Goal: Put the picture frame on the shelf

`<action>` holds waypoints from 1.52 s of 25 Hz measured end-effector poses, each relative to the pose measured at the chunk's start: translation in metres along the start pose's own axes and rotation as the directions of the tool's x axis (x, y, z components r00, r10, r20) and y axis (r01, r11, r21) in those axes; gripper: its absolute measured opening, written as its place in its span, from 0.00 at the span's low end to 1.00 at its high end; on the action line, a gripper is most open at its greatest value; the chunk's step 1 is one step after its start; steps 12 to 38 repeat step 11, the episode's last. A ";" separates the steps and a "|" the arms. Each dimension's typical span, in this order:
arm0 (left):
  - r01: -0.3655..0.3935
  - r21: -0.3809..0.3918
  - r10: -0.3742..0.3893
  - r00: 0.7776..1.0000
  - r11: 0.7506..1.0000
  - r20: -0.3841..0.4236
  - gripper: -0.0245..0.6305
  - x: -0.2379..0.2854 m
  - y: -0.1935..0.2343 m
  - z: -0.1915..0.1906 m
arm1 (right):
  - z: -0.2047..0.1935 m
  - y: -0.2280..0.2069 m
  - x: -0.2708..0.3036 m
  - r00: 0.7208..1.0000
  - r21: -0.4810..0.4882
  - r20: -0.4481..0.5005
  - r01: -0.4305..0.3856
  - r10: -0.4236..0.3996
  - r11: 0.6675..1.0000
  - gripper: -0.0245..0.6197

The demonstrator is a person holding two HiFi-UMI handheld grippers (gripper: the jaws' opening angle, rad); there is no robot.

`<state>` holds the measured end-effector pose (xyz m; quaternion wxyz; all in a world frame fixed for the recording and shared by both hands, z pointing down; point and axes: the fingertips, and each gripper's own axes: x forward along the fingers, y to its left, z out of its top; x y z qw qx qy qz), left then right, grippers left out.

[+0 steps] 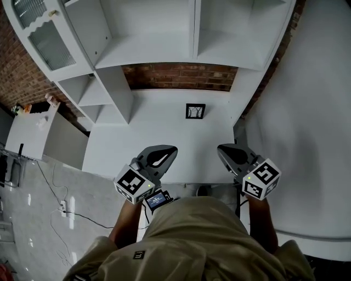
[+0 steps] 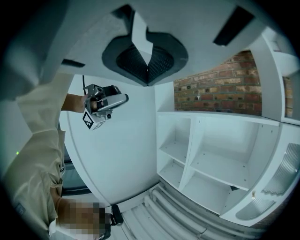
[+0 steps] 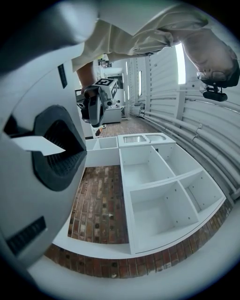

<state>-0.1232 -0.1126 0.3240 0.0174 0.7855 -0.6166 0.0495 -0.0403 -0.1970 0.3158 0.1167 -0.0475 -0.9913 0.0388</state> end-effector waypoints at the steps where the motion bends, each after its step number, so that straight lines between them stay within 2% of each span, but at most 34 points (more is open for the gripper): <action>1: 0.000 0.001 0.000 1.000 1.000 0.000 0.05 0.000 0.000 0.000 | -0.001 0.000 -0.001 1.000 0.002 -0.002 0.003 -0.003 1.000 0.05; 11: 0.002 -0.003 -0.002 1.000 1.000 -0.005 0.05 0.009 0.000 -0.007 | -0.013 -0.012 -0.005 1.000 0.024 -0.019 0.023 -0.023 0.999 0.05; 38: 0.002 -0.003 -0.002 1.000 1.000 -0.005 0.05 0.009 0.000 -0.007 | -0.013 -0.012 -0.005 1.000 0.024 -0.019 0.023 -0.023 0.999 0.05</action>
